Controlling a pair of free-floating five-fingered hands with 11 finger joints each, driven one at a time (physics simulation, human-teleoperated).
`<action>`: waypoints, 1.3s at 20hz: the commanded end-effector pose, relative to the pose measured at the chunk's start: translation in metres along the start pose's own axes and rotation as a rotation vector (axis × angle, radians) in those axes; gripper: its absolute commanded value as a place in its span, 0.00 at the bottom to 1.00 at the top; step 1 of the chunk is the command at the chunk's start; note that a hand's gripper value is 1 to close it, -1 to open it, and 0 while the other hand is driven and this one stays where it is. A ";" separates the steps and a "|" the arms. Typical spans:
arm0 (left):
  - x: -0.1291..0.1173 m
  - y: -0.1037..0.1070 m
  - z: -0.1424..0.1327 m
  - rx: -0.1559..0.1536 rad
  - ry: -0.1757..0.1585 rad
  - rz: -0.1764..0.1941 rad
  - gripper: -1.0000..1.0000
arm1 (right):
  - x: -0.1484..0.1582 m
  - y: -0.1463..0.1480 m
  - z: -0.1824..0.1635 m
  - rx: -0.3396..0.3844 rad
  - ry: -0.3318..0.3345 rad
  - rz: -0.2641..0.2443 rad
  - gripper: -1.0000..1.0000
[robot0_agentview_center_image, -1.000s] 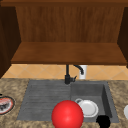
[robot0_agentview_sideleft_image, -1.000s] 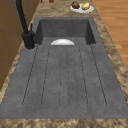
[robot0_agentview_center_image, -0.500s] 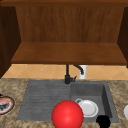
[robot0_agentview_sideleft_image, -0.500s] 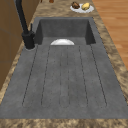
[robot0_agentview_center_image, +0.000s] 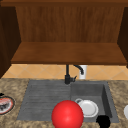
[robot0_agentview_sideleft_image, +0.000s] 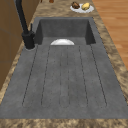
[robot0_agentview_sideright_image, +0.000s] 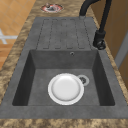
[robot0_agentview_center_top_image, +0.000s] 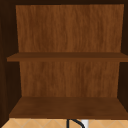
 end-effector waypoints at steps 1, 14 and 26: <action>-0.004 0.001 -0.010 0.012 0.062 0.005 0.00 | 0.000 0.000 0.000 0.000 0.000 0.000 0.50; -0.014 -0.019 -0.044 0.025 0.082 0.072 0.00 | 0.000 0.000 0.000 0.000 0.000 0.000 0.50; -0.030 -0.033 -0.042 0.034 0.126 0.079 0.00 | 0.000 0.000 0.000 0.000 0.000 0.000 0.50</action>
